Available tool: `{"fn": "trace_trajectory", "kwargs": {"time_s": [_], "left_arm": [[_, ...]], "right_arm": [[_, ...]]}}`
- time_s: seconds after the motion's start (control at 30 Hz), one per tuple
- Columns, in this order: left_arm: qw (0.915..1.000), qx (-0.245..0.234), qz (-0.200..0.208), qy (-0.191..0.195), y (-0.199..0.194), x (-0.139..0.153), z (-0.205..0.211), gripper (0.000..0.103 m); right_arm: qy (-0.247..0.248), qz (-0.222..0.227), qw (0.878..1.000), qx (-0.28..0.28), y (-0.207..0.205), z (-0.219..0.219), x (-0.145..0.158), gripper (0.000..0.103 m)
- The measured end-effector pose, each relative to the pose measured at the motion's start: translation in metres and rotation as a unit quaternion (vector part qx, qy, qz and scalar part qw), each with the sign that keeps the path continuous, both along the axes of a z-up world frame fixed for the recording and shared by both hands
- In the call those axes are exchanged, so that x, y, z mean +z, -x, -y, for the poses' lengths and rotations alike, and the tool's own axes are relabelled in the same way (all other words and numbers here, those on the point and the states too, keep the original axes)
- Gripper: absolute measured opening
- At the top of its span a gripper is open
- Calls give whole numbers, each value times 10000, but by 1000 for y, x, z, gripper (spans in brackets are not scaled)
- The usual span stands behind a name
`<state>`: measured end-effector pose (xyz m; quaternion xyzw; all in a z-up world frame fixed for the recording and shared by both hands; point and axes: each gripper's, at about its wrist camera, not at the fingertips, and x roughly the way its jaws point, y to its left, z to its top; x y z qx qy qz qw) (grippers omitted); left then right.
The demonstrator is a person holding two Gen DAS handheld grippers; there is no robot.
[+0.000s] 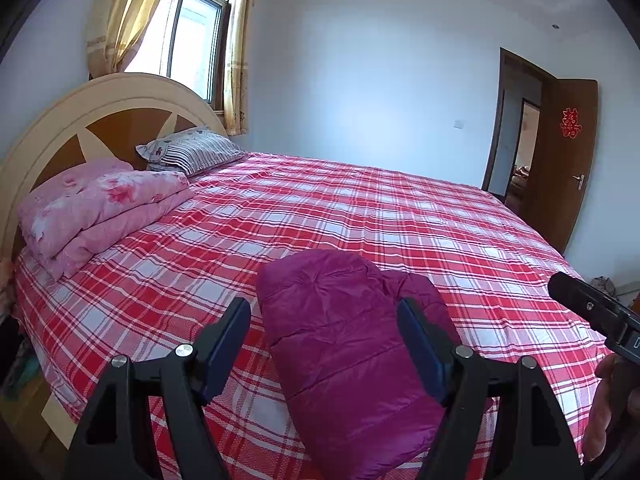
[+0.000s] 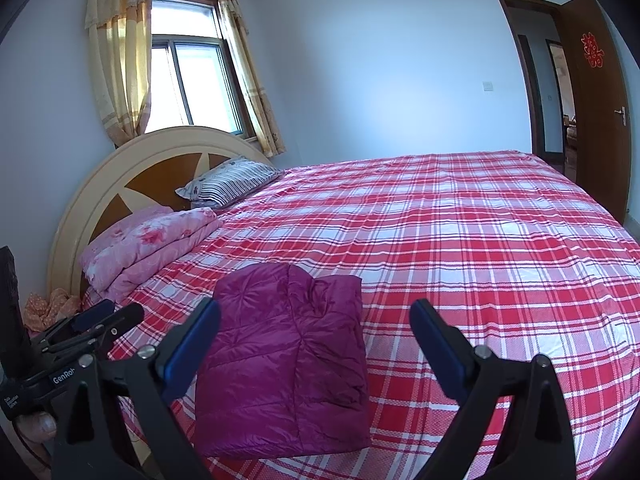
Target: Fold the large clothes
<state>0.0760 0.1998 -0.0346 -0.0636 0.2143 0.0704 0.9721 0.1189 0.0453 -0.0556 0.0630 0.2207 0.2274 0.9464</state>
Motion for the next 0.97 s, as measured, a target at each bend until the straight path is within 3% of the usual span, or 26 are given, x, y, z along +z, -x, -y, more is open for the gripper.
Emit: {"fn": "trace_trajectory", "kwargs": {"time_s": [0.13,0.23,0.5,0.97], "left_arm": [[10000,33,84,0,3,2,1,78],[9999,71,77,-13,2,4,1,97],[9992,254,132,-285,3,5,7,98],[9987,288,180,-389,2,-1,7,99]], "right_arm": [[-15,-6,10000,-7,0,0,0,97],[-21,15,10000,4,0,1,0,97],[-6,21,10000,35,1,-2,-1,98],[31,-49,10000,46,2,-6,-6,97]]}}
